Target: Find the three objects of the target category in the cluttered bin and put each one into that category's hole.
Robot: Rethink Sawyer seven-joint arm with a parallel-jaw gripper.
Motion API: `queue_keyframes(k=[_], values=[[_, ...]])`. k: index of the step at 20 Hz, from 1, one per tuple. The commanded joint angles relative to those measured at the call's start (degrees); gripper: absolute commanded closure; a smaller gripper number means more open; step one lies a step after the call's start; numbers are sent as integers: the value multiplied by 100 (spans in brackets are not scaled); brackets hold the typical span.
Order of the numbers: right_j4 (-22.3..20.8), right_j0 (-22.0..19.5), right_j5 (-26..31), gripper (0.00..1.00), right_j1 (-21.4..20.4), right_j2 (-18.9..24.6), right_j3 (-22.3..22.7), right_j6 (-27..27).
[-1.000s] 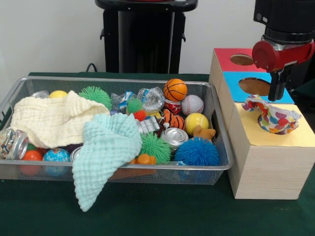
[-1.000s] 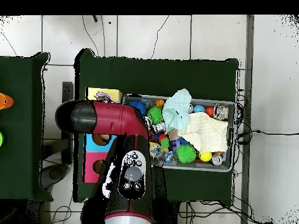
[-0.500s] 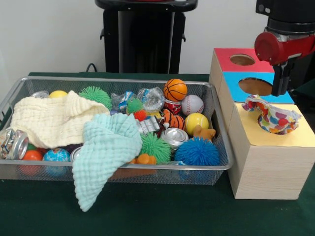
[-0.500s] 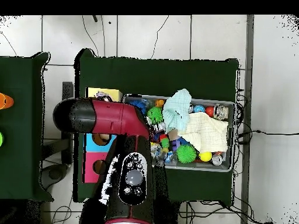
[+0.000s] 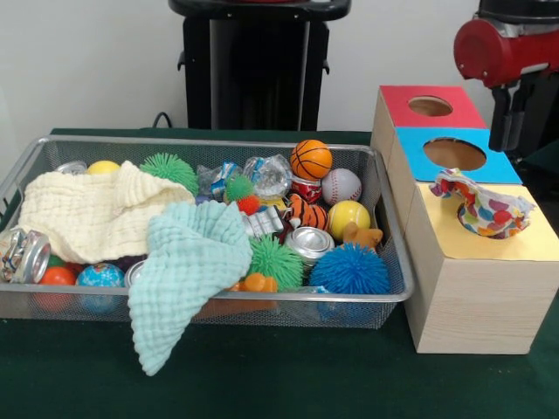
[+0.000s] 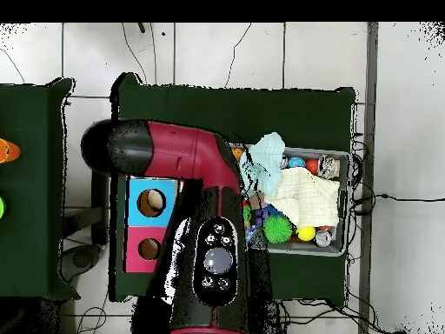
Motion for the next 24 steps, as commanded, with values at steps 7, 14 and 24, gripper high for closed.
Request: queue_keyframes(k=[7,14,24], values=[[-249,-534,247,100,366,326,-472,669],[-453,-654,-336,100,483,486,-214,463],[-497,-565,-835,100,672,505,-58,813]])
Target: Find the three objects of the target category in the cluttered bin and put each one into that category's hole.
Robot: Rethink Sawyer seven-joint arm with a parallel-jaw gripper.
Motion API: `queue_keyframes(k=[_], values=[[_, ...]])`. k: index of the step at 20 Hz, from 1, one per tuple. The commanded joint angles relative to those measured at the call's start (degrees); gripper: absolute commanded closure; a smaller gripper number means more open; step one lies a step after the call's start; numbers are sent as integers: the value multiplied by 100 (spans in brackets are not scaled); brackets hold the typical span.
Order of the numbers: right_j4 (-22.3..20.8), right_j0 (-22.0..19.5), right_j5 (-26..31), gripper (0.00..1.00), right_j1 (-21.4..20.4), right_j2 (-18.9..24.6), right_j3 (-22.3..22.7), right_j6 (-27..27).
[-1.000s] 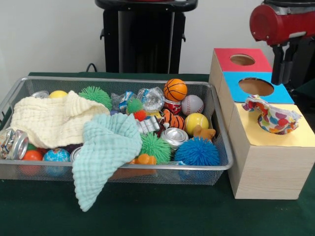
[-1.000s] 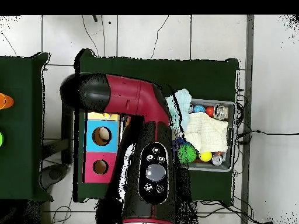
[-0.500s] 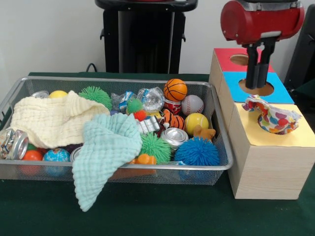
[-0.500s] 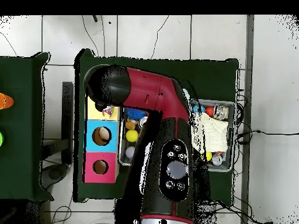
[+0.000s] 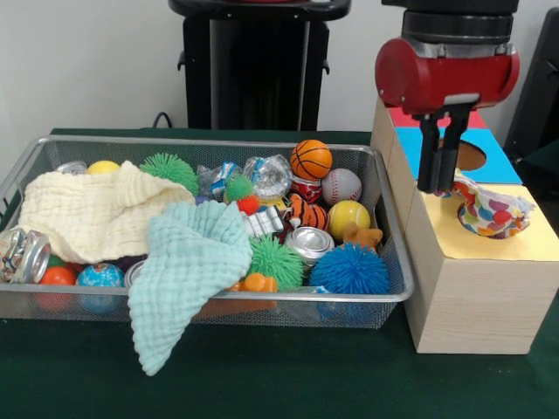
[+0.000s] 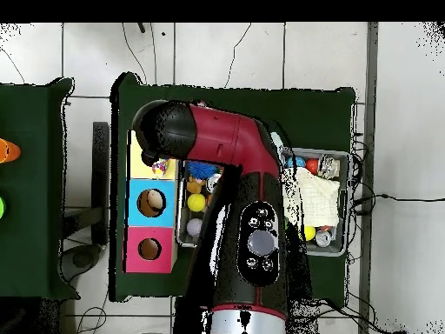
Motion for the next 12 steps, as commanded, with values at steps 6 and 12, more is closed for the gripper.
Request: queue_keyframes(k=[6,12], values=[[-150,53,-327,100,388,428,393,993],[-62,70,-321,100,376,469,470,1058]])
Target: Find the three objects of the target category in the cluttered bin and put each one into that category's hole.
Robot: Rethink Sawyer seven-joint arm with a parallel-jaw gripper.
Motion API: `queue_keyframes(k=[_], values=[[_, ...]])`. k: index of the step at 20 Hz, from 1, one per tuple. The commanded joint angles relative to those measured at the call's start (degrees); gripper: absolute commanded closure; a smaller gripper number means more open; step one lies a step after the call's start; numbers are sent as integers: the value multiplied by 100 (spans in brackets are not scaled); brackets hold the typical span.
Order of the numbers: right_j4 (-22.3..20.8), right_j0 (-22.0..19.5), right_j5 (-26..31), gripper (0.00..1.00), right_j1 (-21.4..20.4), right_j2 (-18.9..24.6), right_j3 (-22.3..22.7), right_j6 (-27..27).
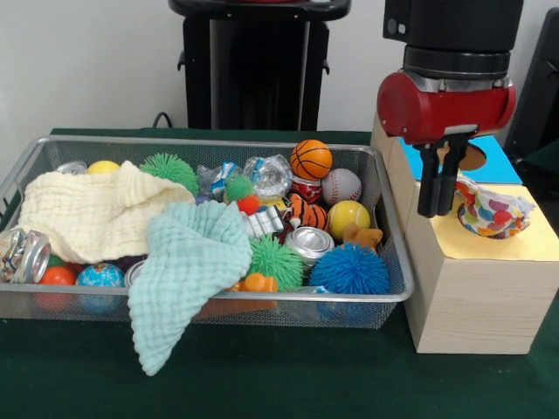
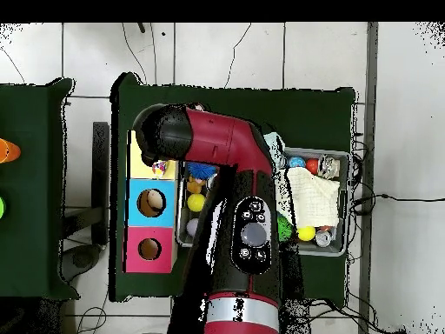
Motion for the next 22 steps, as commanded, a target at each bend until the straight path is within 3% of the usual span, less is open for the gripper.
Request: queue_keyframes(k=[1,22], values=[[-7,6,-107,100,178,491,503,1070],[402,-67,-62,100,132,843,909,1130]])
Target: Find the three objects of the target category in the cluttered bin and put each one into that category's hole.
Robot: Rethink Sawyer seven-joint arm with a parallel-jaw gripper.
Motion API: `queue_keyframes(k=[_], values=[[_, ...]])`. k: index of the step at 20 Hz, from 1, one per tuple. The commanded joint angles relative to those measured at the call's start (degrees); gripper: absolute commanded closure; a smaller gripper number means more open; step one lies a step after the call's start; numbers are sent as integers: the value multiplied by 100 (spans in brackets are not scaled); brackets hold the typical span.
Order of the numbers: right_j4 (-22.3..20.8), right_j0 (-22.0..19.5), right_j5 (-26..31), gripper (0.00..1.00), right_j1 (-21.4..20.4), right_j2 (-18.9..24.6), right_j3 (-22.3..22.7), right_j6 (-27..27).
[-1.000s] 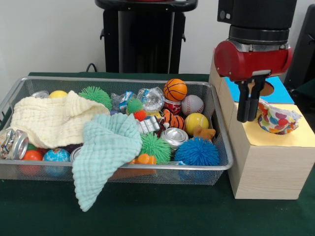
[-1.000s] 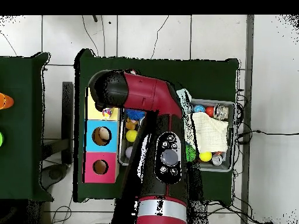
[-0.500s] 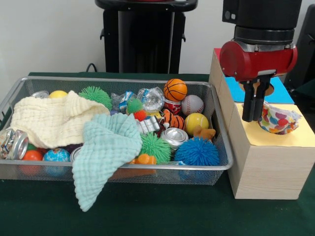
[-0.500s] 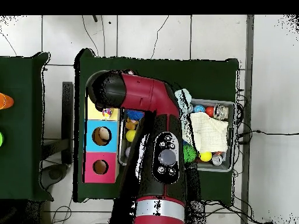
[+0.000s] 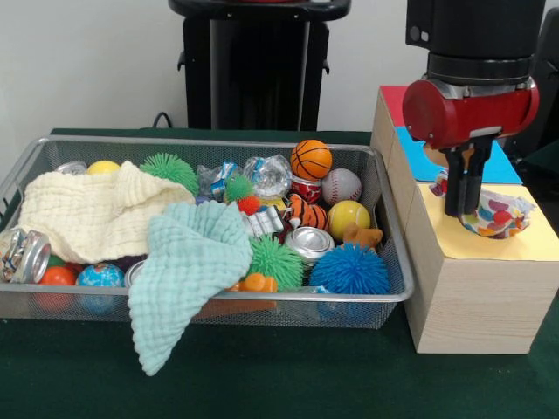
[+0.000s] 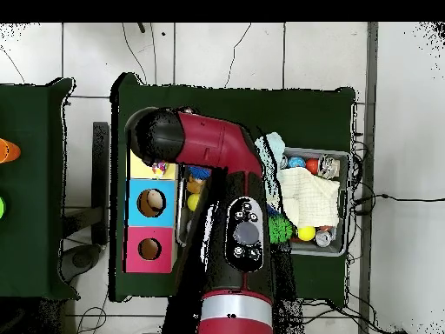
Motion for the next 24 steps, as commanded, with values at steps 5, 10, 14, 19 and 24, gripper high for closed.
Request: queue_keyframes(k=[5,10,14,19,24], values=[[271,-174,-22,100,150,789,893,1099],[269,-199,-14,100,179,828,963,1086],[199,-187,59,100,209,772,990,1063],[166,-147,216,100,272,656,1043,1147],[209,-190,339,100,314,744,1097,1082]])
